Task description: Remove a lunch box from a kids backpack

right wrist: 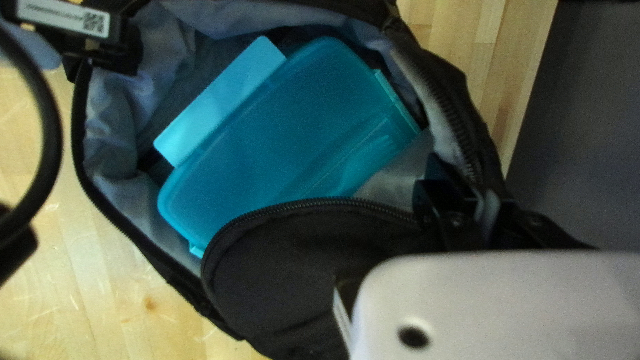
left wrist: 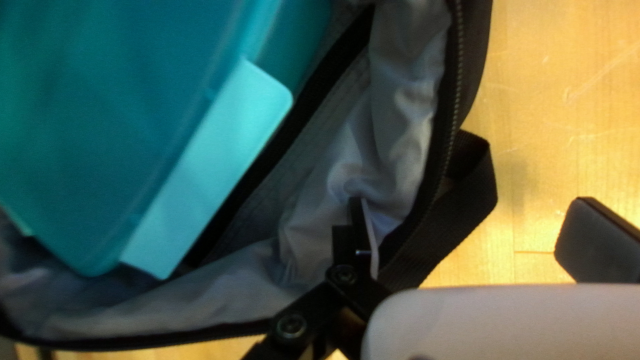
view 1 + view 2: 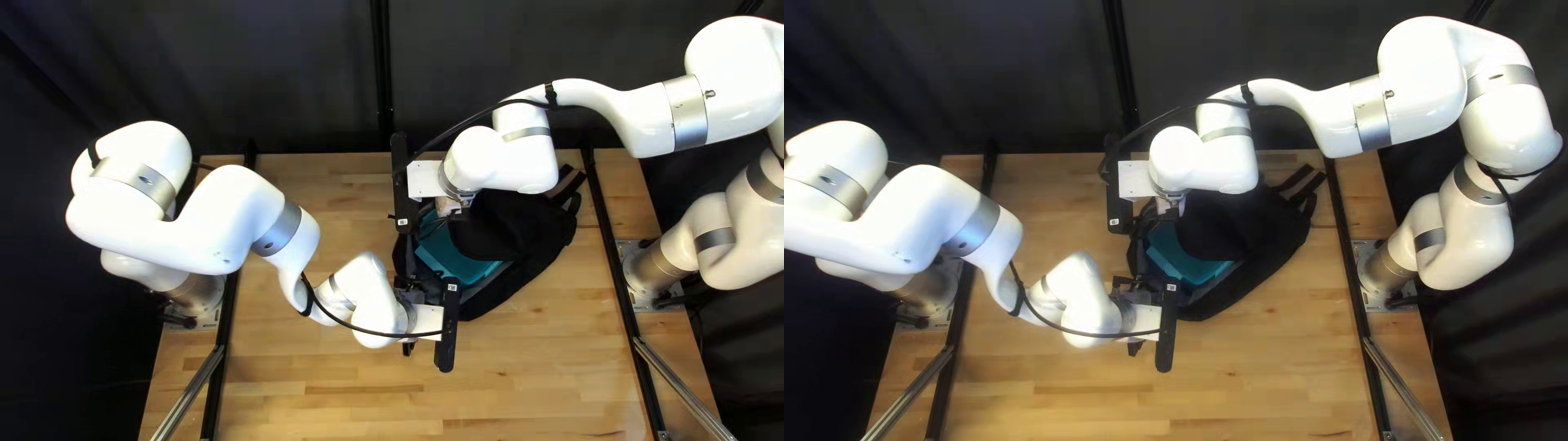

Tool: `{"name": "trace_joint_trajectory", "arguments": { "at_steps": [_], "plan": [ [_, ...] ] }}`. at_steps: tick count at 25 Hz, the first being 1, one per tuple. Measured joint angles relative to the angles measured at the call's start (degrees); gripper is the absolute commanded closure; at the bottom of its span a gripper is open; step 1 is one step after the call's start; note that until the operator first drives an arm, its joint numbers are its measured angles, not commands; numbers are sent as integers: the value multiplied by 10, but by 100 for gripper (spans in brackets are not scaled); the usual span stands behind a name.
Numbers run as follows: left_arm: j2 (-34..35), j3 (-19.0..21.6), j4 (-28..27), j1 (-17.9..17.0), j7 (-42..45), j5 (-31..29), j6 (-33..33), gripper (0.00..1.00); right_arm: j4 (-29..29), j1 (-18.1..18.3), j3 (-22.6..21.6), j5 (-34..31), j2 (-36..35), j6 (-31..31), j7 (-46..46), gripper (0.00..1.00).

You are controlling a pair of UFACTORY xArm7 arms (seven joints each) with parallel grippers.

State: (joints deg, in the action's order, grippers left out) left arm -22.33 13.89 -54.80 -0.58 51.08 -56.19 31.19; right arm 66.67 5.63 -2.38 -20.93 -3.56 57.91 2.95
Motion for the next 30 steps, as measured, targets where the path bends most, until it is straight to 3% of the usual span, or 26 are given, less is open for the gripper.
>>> {"name": "trace_joint_trajectory", "arguments": {
  "at_steps": [8, 14, 21, 30],
  "plan": [
    [11, 0, 28, 2, 17, 2, -16, 0, 1, 1, 1, -2, 4, 5, -2, 100],
    [61, 22, 28, 15, -70, 74, 27, 0, 8, -1, -1, -2, -5, 4, -1, 100],
    [100, 34, 13, 21, -144, 123, 83, 0, 6, -2, -2, -1, -4, 3, -3, 100],
    [68, 35, -41, 19, -173, 135, 136, 0, 4, -2, -2, 2, -4, -1, -4, 100]
  ]
}}
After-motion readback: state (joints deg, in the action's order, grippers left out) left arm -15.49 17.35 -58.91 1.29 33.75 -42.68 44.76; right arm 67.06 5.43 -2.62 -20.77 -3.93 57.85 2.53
